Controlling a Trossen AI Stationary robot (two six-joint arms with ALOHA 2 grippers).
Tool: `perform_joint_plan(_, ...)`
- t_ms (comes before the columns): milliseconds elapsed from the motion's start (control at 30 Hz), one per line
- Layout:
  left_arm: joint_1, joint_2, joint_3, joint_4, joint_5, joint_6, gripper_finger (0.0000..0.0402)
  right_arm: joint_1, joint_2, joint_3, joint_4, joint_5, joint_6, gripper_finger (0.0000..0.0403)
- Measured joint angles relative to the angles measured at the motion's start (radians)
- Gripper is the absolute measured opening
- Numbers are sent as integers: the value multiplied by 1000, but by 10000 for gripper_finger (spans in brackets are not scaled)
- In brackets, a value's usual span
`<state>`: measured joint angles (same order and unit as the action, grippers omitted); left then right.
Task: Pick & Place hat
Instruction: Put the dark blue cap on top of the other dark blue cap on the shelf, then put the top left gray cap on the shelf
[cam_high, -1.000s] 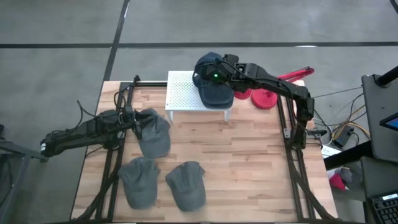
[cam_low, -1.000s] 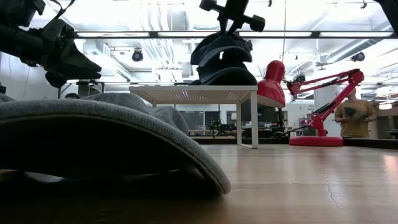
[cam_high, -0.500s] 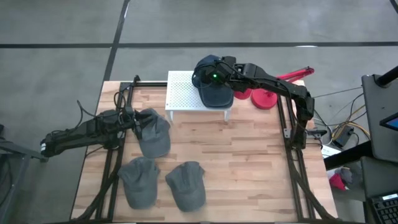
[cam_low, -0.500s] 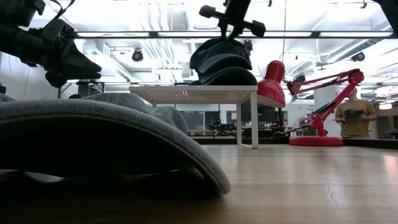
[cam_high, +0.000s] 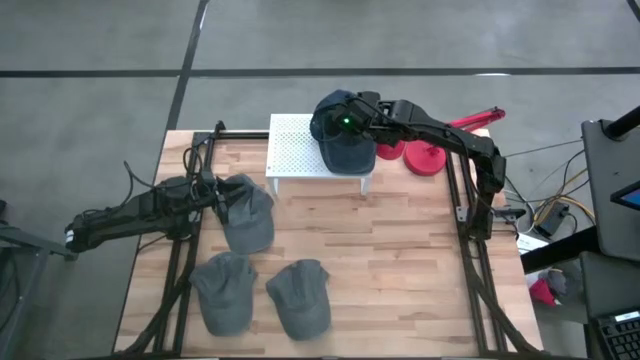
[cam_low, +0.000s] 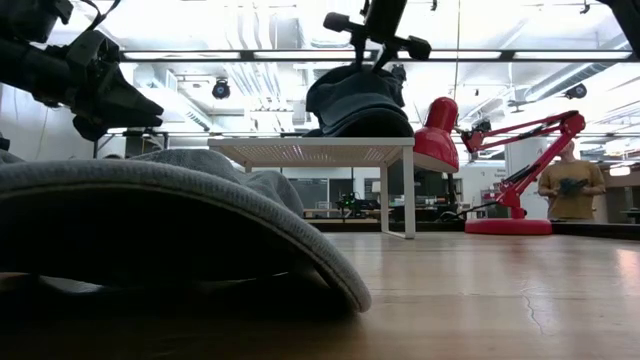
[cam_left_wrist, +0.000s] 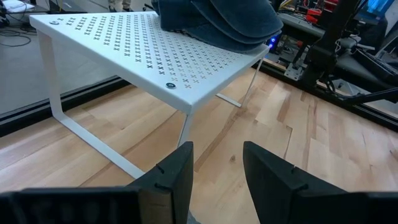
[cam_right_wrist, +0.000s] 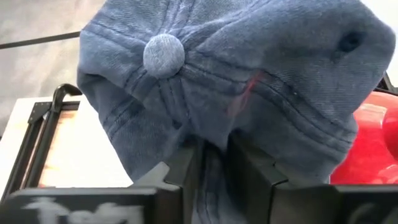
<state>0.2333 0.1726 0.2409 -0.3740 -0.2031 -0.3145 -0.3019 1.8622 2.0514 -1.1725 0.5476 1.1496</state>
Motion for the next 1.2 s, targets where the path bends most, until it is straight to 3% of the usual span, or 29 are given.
perform_joint_plan(200,0,0,0,1,0,0,142,0,-3,25,1,-11,3,134)
perform_joint_plan(367,0,0,0,1,0,0,142,0,-9,79,1,-11,-1,143)
perform_joint_plan(533,0,0,0,10,0,0,142,2,-10,145,8,-31,-4,132)
perform_joint_plan(767,0,0,0,38,0,0,142,-16,-8,165,98,68,-180,108)
perform_joint_plan(1200,0,0,0,52,0,0,142,-104,84,159,92,-3,-301,69)
